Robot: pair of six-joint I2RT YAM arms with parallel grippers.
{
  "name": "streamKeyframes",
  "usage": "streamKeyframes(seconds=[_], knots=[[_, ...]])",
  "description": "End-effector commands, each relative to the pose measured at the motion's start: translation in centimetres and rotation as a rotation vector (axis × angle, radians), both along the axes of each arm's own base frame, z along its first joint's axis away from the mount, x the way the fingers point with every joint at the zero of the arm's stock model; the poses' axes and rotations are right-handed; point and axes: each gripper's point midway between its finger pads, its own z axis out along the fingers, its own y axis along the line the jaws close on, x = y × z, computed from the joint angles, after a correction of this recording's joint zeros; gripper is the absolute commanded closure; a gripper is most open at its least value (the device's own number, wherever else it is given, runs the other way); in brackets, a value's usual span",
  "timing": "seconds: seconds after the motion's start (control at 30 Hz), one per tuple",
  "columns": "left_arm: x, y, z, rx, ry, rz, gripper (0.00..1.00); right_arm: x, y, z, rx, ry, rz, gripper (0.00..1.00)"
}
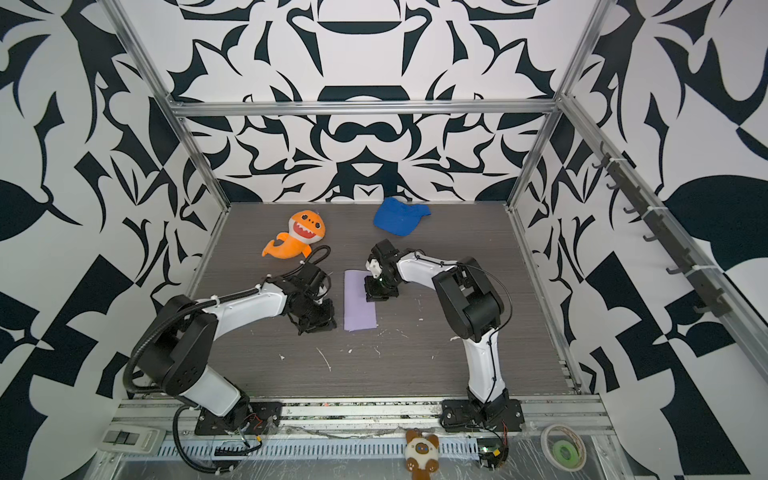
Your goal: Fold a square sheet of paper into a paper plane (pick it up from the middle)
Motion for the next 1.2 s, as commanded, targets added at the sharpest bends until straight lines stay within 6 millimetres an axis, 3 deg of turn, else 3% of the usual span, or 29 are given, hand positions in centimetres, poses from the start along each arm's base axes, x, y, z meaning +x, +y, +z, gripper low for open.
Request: streamKeyframes(seconds=[0.0, 0.17, 0.43, 0.7, 0.83, 1.07, 1.17], knots=[[2.9, -0.4, 3.6, -0.098, -0.119, 0.03, 0.77, 0.1, -3.6, -4.8, -0.224, -0.062, 0.139, 0.92], [7.2, -1.7, 5.2, -0.193, -0.208, 0.093, 0.75, 1.0, -2.0, -3.2, -0.175, -0.143, 0.325, 0.92], [10.2, -4.8, 2.9, -0.26, -0.166, 0.041, 0.79, 1.8, -1.0, -2.2, -0.14, -0.225, 0.478, 0.92], [9.5, -3.9, -0.4, -0.182, -0.105, 0.025, 0.82, 2.2, -1.0, -2.5, -0.16, -0.207, 0.465, 0.92], [8.9, -3.5, -1.7, -0.158, -0.08, 0.03, 0.83, 2.5, -0.6, -1.3, -0.142, -0.219, 0.446, 0.92], [8.1, -2.8, -3.2, -0.124, -0.05, 0.031, 0.84, 4.5, 1.3, 5.1, -0.047, -0.269, 0.291, 0.87], [7.9, -2.7, -3.5, -0.121, -0.048, 0.033, 0.84, 4.2, 1.9, 7.5, 0.031, -0.233, 0.158, 0.84]])
